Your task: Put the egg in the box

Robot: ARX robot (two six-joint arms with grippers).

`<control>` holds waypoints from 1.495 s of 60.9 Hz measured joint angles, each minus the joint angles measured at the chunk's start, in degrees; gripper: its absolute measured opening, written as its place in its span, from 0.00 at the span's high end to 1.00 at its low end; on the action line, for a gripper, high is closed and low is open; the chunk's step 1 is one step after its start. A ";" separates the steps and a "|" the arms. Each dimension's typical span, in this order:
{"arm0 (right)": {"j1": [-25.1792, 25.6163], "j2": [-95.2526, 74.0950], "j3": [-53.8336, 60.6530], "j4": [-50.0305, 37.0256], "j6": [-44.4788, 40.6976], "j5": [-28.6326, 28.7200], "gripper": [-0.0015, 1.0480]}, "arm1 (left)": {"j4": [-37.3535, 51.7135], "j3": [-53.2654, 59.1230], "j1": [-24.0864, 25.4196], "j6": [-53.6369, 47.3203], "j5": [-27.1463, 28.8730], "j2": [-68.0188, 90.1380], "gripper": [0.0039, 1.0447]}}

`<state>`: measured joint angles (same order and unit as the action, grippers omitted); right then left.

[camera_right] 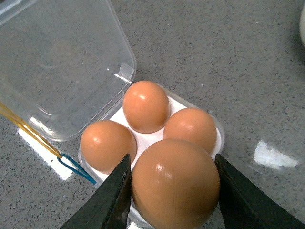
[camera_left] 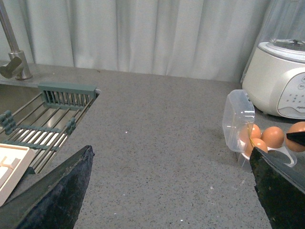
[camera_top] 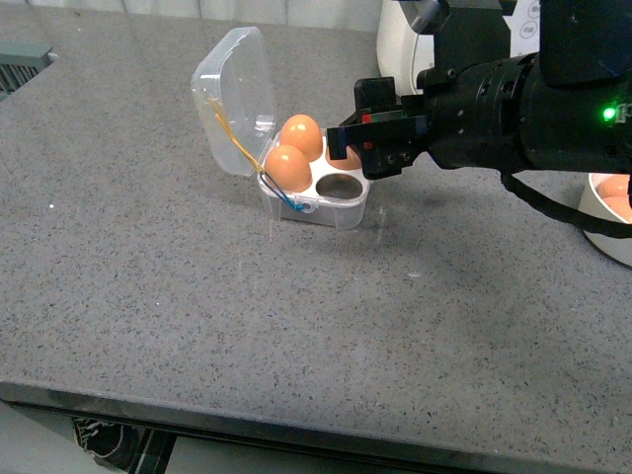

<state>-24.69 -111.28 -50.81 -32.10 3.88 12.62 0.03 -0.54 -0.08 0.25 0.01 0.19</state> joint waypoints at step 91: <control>9.42 45.59 33.57 -4.26 -5.01 -23.43 0.09 | 0.00 0.00 0.00 0.00 0.00 0.00 0.06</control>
<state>-15.27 -65.69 -17.23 -36.36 -1.13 -10.81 0.03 -0.54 -0.08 0.25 0.01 0.19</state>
